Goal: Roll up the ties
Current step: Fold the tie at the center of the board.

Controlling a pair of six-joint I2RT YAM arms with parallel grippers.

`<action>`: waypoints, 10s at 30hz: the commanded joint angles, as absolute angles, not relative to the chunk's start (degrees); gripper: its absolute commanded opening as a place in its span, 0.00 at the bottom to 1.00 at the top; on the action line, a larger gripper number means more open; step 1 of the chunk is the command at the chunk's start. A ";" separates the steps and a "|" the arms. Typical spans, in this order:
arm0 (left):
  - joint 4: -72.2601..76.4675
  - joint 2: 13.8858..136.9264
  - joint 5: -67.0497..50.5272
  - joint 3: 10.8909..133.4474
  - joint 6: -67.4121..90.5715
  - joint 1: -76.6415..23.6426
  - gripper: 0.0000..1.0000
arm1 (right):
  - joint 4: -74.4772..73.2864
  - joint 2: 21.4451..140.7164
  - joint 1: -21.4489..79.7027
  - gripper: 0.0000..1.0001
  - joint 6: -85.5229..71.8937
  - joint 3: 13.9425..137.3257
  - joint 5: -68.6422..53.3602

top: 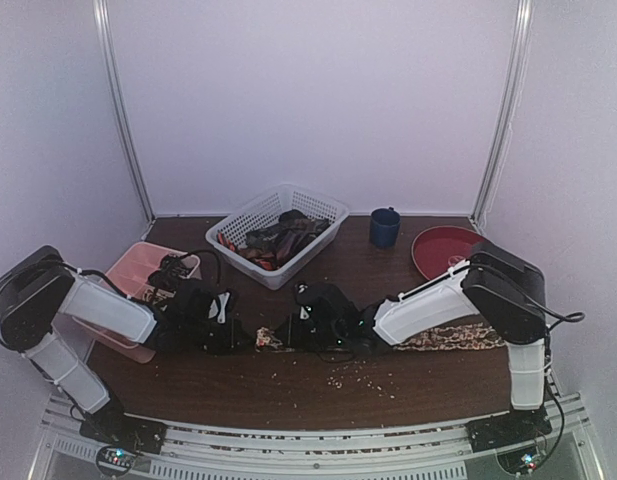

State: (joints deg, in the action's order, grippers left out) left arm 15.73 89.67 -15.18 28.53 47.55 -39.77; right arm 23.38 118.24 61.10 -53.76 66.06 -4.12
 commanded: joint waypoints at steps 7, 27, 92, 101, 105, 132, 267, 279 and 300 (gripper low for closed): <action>18.97 89.48 -15.97 28.64 45.41 -40.09 0.00 | 18.64 117.22 61.19 0.06 -54.02 66.36 -3.45; 26.08 91.25 -21.67 30.41 46.05 -41.05 0.00 | 25.87 122.05 60.73 0.02 -54.43 67.63 -5.64; 10.15 94.52 -13.51 46.43 32.82 -46.34 0.15 | 31.11 116.18 56.54 0.20 -56.98 55.72 -8.75; 3.52 87.52 -14.30 47.69 -4.64 -46.49 0.35 | 32.17 115.66 56.42 0.18 -56.16 55.28 -8.41; 0.98 90.33 -13.70 49.58 -16.50 -46.50 0.47 | 31.95 115.33 56.37 0.18 -55.73 55.16 -8.29; 3.21 104.32 -17.69 52.52 -39.94 -46.36 0.63 | 33.90 114.36 56.04 0.17 -55.42 54.01 -8.72; 13.47 99.13 -4.65 40.32 31.30 -48.82 0.00 | 19.07 114.21 58.75 0.12 -46.06 59.11 -0.81; 17.53 100.60 -10.79 40.19 33.40 -48.79 0.00 | 23.47 109.31 58.44 0.14 -45.11 56.06 -1.77; 16.56 101.24 -8.07 38.32 33.80 -48.79 0.00 | 16.58 113.21 59.25 0.12 -45.98 59.44 -1.10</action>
